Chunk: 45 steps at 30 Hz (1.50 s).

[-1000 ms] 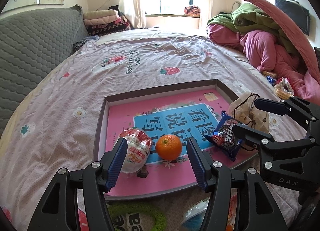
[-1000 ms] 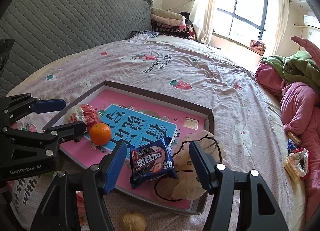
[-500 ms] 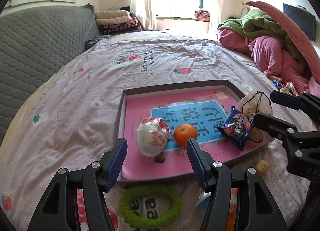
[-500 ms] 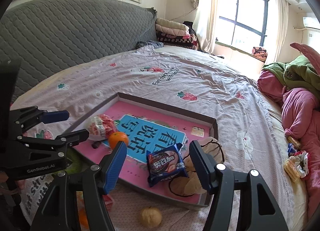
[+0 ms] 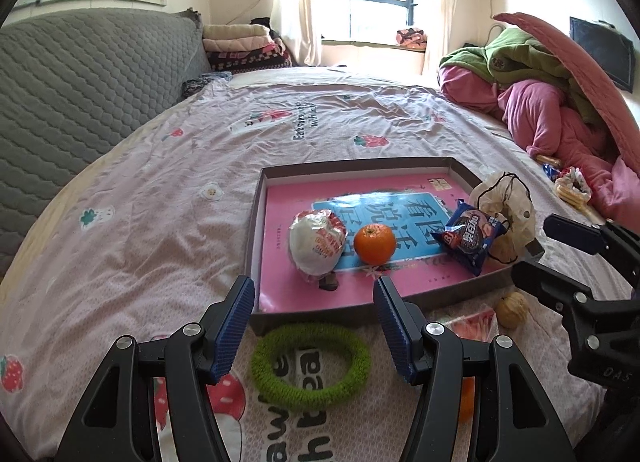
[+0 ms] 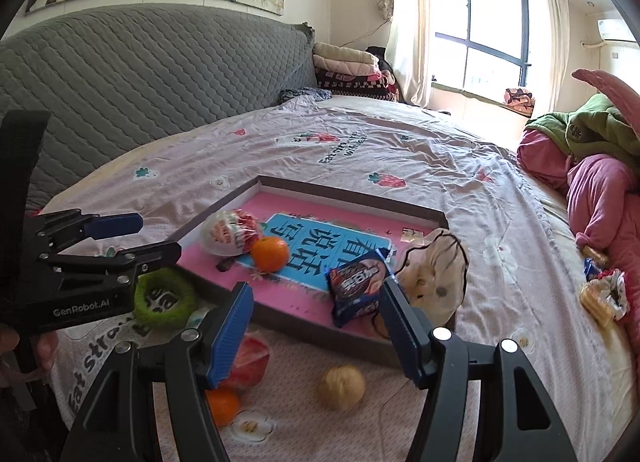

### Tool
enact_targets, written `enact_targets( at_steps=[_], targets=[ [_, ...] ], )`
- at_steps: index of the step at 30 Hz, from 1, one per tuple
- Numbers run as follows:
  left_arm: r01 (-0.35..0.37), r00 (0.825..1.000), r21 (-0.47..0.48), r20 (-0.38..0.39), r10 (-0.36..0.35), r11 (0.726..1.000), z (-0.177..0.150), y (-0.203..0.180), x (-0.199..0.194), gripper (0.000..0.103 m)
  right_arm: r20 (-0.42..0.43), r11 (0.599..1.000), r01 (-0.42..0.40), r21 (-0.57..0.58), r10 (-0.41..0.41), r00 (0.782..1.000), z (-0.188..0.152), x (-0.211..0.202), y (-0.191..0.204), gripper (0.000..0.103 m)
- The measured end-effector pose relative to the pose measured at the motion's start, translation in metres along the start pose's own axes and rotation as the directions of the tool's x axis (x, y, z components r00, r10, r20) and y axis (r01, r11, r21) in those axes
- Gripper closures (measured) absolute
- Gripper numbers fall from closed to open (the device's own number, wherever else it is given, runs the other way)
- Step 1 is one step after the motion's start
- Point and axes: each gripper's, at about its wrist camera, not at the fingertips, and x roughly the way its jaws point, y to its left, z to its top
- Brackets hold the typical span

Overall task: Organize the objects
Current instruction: 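Withdraw both tools from the tray back over the bed cover, then move the left tool onto the green fuzzy ring and close on it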

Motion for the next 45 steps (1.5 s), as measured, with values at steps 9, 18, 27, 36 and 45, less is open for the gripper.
enact_targets(
  at_steps=[9,18,27,36,45],
  targets=[
    [-0.005,1.000,-0.001,-0.021,0.005,1.000,-0.022,0.003,-0.010,0.039,0.018,1.000,-0.024,-0.006,0.024,1.000,-0.017,-0.016,0.017,0.036],
    [-0.022,0.999,0.001,-0.040,0.022,1.000,-0.038,0.008,-0.018,0.039,-0.006,0.999,-0.034,-0.034,0.034,0.999,-0.037,-0.020,0.035,0.036],
    [-0.013,0.998,0.024,-0.066,0.014,1.000,-0.048,0.006,-0.022,0.039,-0.058,0.998,-0.047,-0.048,0.044,0.997,-0.054,-0.017,0.047,0.036],
    [0.027,0.990,0.018,-0.136,-0.024,0.999,-0.061,0.005,-0.012,0.039,-0.110,0.998,-0.055,-0.038,0.050,0.993,-0.062,-0.009,0.048,0.036],
    [0.051,0.988,0.001,-0.144,-0.050,0.999,-0.064,0.006,-0.003,0.039,-0.152,0.996,-0.080,-0.030,0.075,0.986,-0.068,0.000,0.049,0.036]
  ],
)
